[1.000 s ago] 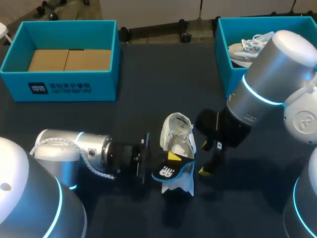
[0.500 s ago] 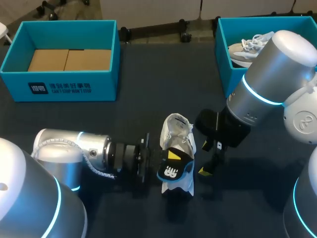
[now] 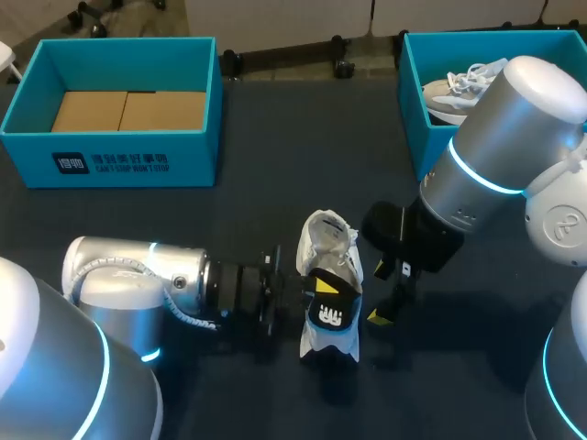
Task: Take the shoe out of the shoebox, open the shoe tongue, remove and reinsert the insole, then place the shoe into the shoebox
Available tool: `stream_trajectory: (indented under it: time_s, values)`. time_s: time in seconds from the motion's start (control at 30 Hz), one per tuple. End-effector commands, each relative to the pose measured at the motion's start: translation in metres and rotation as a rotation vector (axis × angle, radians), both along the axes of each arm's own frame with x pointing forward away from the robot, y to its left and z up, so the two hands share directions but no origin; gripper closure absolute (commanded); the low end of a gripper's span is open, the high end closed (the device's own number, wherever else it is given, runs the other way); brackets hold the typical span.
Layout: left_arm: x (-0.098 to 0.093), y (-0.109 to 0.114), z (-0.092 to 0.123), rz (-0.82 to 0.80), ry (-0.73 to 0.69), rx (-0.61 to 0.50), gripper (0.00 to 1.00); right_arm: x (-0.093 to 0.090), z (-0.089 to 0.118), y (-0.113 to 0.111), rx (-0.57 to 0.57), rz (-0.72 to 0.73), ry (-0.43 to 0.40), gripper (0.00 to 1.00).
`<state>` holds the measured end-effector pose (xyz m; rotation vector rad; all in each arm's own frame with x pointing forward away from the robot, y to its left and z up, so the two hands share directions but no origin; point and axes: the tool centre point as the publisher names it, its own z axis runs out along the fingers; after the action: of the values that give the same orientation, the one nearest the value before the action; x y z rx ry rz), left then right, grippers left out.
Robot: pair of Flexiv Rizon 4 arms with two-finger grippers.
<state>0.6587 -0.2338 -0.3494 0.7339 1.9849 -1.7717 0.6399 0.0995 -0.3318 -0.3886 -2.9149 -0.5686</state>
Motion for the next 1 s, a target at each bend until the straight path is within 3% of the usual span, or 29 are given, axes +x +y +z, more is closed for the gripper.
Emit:
stream_trajectory:
  time_s: [0.03,0.23,0.3,0.47,1.0]
  values:
    - [0.001,-0.002,-0.004,-0.003,-0.002,0.000,1.00,0.000,-0.001,0.001,0.000,0.000,0.000,0.00]
    - [-0.001,-0.001,0.000,-0.011,0.001,-0.007,1.00,0.000,-0.001,0.001,0.000,0.000,0.000,0.00]
    - [-0.004,-0.001,0.003,-0.020,0.004,-0.020,0.86,0.000,-0.001,0.001,0.000,0.000,0.000,0.00]
    - [-0.012,-0.002,0.012,-0.035,-0.010,-0.031,0.76,0.000,-0.001,0.001,0.000,0.000,0.000,0.00]
    - [-0.023,-0.002,0.033,-0.053,-0.068,0.014,0.72,0.000,-0.001,0.001,0.000,0.000,0.000,0.00]
